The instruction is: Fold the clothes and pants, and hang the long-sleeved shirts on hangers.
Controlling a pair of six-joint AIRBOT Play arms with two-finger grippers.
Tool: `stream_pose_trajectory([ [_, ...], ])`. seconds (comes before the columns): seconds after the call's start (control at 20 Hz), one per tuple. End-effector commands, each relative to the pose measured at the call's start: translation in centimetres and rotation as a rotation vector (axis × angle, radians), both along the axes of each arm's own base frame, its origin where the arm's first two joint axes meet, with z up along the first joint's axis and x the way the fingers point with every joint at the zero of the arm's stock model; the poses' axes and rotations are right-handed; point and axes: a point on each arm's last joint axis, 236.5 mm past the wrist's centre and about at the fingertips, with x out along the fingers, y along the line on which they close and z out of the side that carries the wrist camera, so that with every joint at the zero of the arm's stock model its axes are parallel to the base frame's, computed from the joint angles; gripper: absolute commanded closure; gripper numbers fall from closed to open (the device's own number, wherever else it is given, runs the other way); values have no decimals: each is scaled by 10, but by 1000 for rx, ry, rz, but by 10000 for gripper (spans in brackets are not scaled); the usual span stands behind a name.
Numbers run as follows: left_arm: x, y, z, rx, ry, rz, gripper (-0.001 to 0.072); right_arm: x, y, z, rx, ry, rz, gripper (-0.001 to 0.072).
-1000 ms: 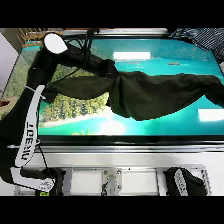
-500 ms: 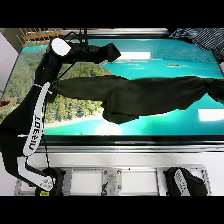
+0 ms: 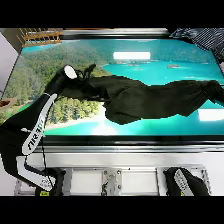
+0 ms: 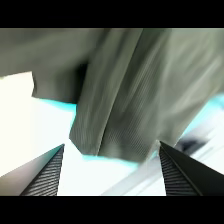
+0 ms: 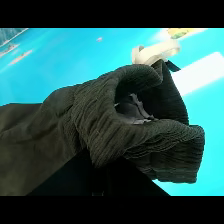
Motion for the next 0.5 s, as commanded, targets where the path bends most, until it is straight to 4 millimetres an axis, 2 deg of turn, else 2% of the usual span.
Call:
stream_pose_trajectory([
  [0.0,-54,-6,-52,79,89,-36,85,2,-1,-7,3,19,3,673],
  [0.1,-63,-26,-65,70,62,-38,85,2,-2,-9,5,22,3,674],
  [0.25,-57,-53,-68,19,3,21,85,2,-2,-9,5,22,3,673],
  [0.4,-48,-57,-67,9,-15,66,88,2,-2,-9,4,22,3,673],
  [0.45,-46,-56,-67,10,-16,79,133,2,-1,-9,5,22,3,673],
])
